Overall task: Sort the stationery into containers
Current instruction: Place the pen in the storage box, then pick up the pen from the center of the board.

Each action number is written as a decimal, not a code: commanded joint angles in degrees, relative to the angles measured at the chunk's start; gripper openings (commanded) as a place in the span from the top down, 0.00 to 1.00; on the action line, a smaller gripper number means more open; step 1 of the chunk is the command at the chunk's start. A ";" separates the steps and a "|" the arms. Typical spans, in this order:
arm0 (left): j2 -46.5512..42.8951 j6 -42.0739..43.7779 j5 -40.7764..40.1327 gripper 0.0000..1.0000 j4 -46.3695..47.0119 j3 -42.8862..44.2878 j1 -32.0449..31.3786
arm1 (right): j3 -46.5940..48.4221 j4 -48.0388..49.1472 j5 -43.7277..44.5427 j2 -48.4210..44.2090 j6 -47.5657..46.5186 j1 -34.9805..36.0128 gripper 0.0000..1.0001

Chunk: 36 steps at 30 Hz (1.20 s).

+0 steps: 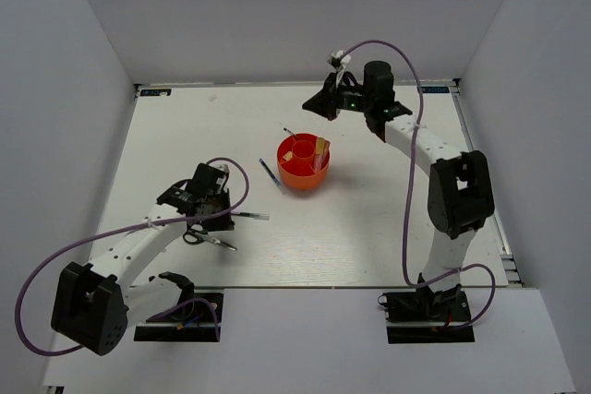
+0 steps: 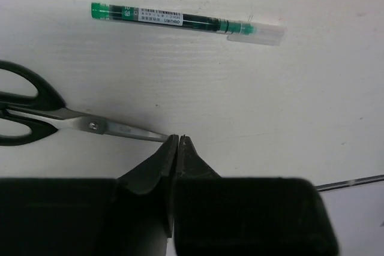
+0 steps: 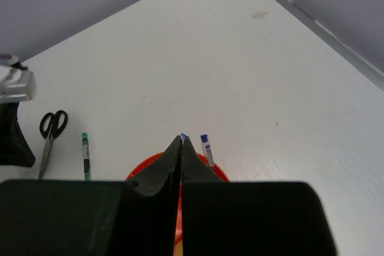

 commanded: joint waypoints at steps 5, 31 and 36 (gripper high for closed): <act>3.94 -22.89 -4.47 0.36 -0.59 3.87 0.37 | 6.19 -42.20 9.16 -7.15 -7.45 -3.25 0.38; 27.14 -58.33 -13.97 0.40 -3.93 13.89 2.13 | -33.19 -41.51 10.55 -45.12 -9.91 -10.11 0.32; 29.87 -59.21 -14.32 0.44 -4.10 13.80 2.56 | -34.07 -40.90 8.97 -45.73 -9.30 -11.78 0.32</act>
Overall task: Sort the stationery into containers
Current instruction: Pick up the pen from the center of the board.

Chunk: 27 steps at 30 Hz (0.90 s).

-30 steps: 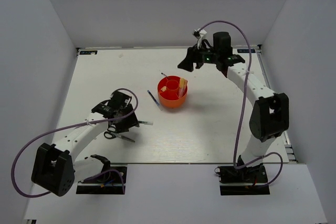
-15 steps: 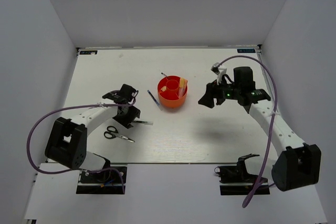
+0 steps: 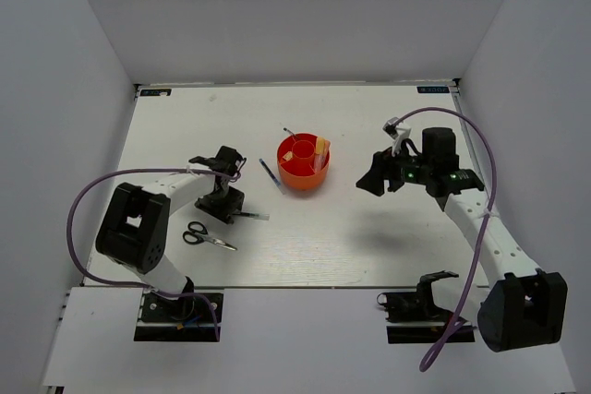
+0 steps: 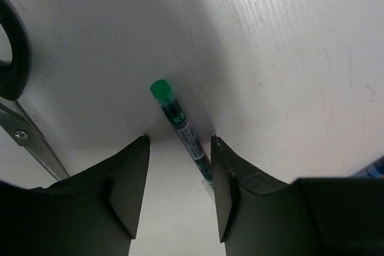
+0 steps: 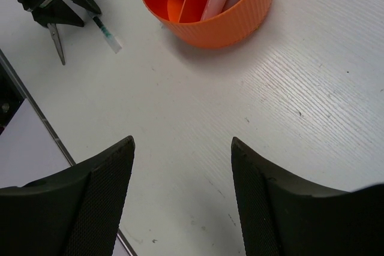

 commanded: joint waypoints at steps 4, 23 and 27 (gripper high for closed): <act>3.47 -2.73 -2.22 0.53 -1.41 1.75 0.88 | -1.20 1.99 -3.00 -2.13 1.63 -2.06 0.32; -3.37 15.70 -6.43 1.00 0.16 12.18 -3.50 | -1.91 1.02 -9.05 -2.75 -0.29 -7.33 0.12; -8.10 28.52 -14.95 1.00 4.29 17.22 -9.57 | -1.47 -0.12 -11.08 -2.05 -1.53 -8.65 1.00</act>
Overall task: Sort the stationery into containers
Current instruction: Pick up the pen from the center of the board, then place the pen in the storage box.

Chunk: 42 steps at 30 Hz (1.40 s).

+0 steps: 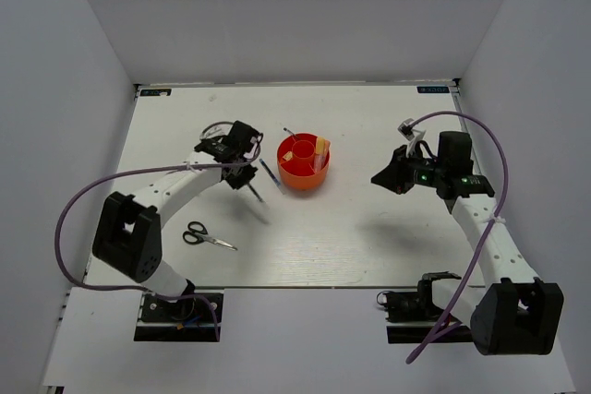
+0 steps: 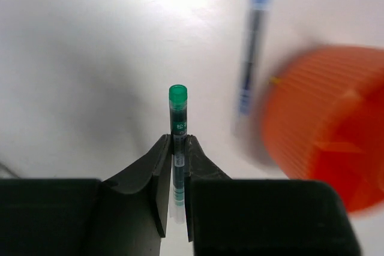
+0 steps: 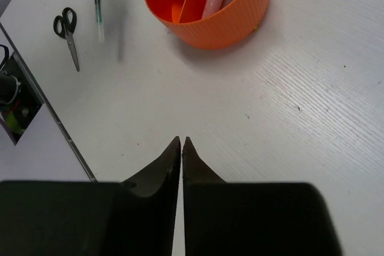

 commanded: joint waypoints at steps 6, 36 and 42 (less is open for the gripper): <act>-4.82 20.38 -16.75 1.00 11.75 12.51 -11.80 | -0.16 0.76 -1.35 0.11 1.12 -1.75 1.00; 8.98 11.51 -37.15 1.00 24.51 14.28 -20.94 | -2.01 2.52 -7.41 -0.24 3.59 -6.76 1.00; 10.48 10.63 -37.59 1.00 25.21 12.70 -22.35 | -2.18 2.61 -8.64 -0.24 3.68 -7.46 1.00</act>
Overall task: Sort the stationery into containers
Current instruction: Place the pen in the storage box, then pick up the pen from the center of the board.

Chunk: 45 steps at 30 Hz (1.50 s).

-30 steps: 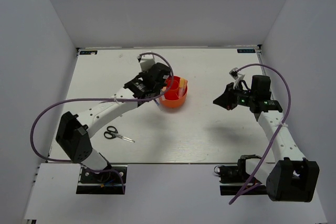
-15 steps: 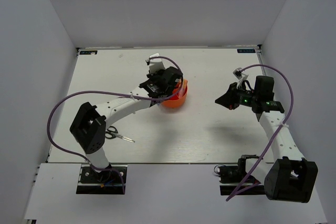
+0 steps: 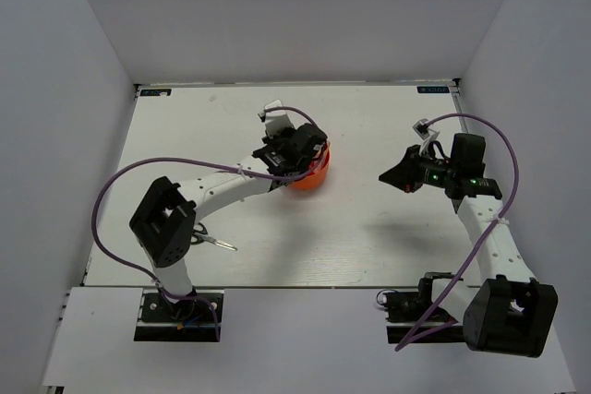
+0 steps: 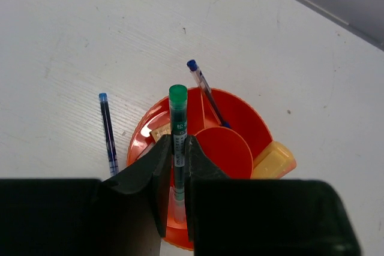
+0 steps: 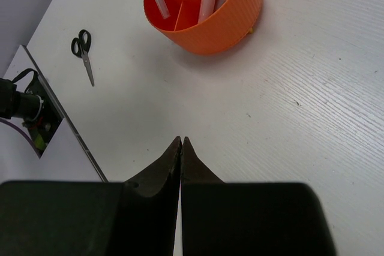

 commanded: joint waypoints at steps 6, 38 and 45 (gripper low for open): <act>1.09 -2.32 -2.36 0.76 -0.12 -1.53 -2.36 | -0.85 1.69 -3.49 -0.35 0.73 -1.43 1.00; 10.37 -9.09 42.46 0.32 -34.13 14.44 25.41 | 0.03 -0.60 -1.91 1.67 -1.03 -2.75 0.94; 18.40 -6.62 47.21 0.30 -35.19 23.78 27.43 | -0.15 -0.25 -1.65 2.82 -1.30 -3.19 0.93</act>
